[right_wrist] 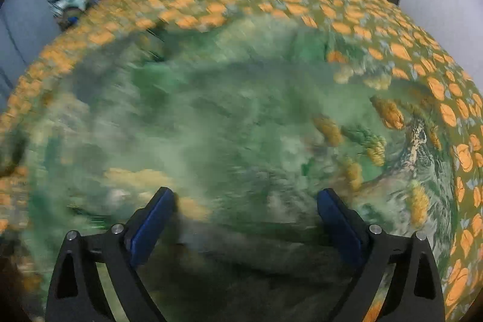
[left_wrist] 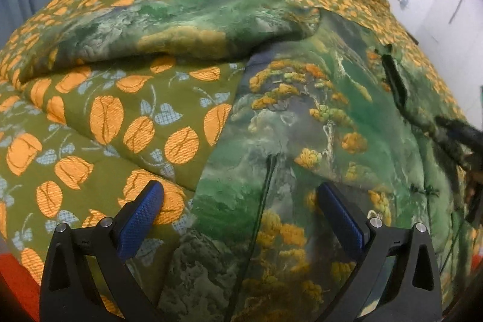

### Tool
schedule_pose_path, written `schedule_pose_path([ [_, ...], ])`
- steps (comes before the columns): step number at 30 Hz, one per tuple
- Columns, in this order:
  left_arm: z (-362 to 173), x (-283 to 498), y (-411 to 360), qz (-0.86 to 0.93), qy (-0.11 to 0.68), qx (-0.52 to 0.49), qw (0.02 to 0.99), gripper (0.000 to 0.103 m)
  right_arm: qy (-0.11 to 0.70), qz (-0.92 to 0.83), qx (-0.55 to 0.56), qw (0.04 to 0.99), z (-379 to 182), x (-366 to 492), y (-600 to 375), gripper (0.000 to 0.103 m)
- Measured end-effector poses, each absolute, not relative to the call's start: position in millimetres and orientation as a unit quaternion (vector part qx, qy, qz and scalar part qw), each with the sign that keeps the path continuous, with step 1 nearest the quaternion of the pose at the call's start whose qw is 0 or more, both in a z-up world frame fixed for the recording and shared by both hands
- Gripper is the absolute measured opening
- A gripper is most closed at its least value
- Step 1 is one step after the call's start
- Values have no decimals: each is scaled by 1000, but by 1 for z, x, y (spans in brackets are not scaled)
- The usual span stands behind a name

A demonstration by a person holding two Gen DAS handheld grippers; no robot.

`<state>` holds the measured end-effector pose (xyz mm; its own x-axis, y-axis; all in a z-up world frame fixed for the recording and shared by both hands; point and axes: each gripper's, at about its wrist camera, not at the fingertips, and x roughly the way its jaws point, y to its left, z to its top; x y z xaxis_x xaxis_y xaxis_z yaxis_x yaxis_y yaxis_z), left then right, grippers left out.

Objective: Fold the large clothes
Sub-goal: 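Lay the sleeve over the jacket body with the right tool while the left tool holds the side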

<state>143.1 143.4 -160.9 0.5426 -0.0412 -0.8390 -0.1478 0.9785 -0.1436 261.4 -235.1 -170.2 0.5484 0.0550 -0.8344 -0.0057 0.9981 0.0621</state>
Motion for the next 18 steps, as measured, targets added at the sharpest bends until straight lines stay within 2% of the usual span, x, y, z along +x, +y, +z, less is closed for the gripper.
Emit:
schedule_pose_path([
  [3, -150, 141, 138, 53, 457, -60, 886, 102, 427, 48, 33, 902, -133, 216, -227, 96],
  [6, -139, 136, 128, 109, 428, -5, 897, 102, 402, 56, 17, 914, -122, 167, -216, 96],
  [13, -142, 130, 115, 84, 443, -6, 892, 102, 384, 10, 17, 923, -139, 74, -194, 97],
  [18, -150, 131, 108, 73, 477, -7, 876, 102, 390, 2, -24, 920, -149, 69, -188, 98],
])
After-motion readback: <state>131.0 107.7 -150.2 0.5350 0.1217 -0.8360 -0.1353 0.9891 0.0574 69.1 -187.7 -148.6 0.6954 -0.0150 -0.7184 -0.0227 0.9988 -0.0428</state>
